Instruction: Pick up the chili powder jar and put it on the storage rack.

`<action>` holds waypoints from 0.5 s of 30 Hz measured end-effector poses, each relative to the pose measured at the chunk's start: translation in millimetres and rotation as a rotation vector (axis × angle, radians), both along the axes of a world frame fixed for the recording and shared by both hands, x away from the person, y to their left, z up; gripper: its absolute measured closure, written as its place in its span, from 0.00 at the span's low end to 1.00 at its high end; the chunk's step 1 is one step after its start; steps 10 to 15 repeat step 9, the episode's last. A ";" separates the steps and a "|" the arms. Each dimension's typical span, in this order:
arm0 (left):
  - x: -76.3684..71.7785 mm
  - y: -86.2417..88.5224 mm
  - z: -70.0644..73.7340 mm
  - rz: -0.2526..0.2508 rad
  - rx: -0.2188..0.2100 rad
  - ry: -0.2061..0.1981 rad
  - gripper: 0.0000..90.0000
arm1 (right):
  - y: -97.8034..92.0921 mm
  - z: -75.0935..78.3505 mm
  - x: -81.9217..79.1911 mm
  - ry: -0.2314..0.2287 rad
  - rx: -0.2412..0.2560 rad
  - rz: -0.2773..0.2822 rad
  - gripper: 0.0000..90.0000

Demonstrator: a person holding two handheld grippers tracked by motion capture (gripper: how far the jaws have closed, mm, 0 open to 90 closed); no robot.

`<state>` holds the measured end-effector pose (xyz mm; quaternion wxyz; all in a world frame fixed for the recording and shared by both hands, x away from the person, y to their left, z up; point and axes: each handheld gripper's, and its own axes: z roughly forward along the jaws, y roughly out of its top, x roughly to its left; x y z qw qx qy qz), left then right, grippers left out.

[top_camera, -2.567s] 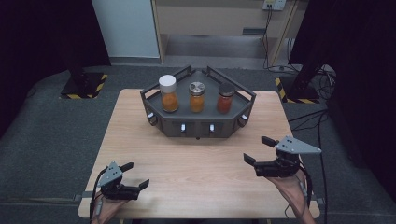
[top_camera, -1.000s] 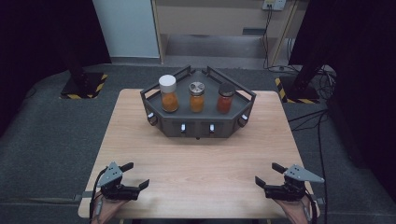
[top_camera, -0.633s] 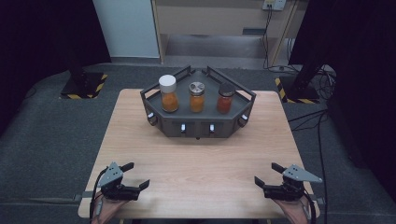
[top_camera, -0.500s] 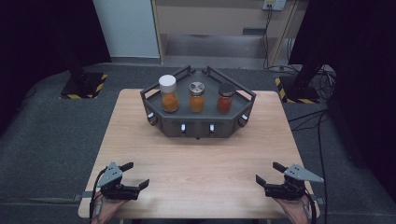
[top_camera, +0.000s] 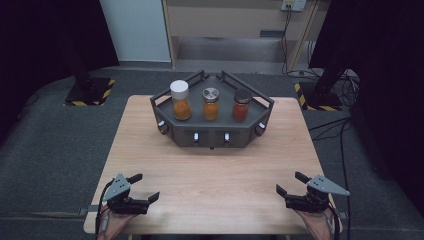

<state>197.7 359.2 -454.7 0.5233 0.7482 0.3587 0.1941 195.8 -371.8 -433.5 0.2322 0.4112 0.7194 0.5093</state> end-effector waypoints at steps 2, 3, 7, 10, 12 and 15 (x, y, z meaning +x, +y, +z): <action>0.2 0.2 0.0 -0.002 -0.001 0.001 0.05 | -1.4 -0.4 1.0 0.008 0.009 0.002 0.10; 0.5 0.2 -0.1 -0.002 -0.001 0.002 0.05 | -1.5 -0.4 1.1 0.009 0.009 0.002 0.10; 0.8 0.8 -0.6 0.000 -0.005 0.003 0.05 | -1.8 -0.7 1.8 0.011 0.010 0.002 0.10; 0.9 0.9 -0.6 -0.001 -0.006 0.004 0.05 | -2.4 -1.2 2.6 0.015 0.014 0.003 0.10; 0.9 0.9 -0.6 -0.001 -0.006 0.004 0.05 | -2.4 -1.2 2.6 0.015 0.014 0.003 0.10; 0.9 0.9 -0.6 -0.001 -0.006 0.004 0.05 | -2.4 -1.2 2.6 0.015 0.014 0.003 0.10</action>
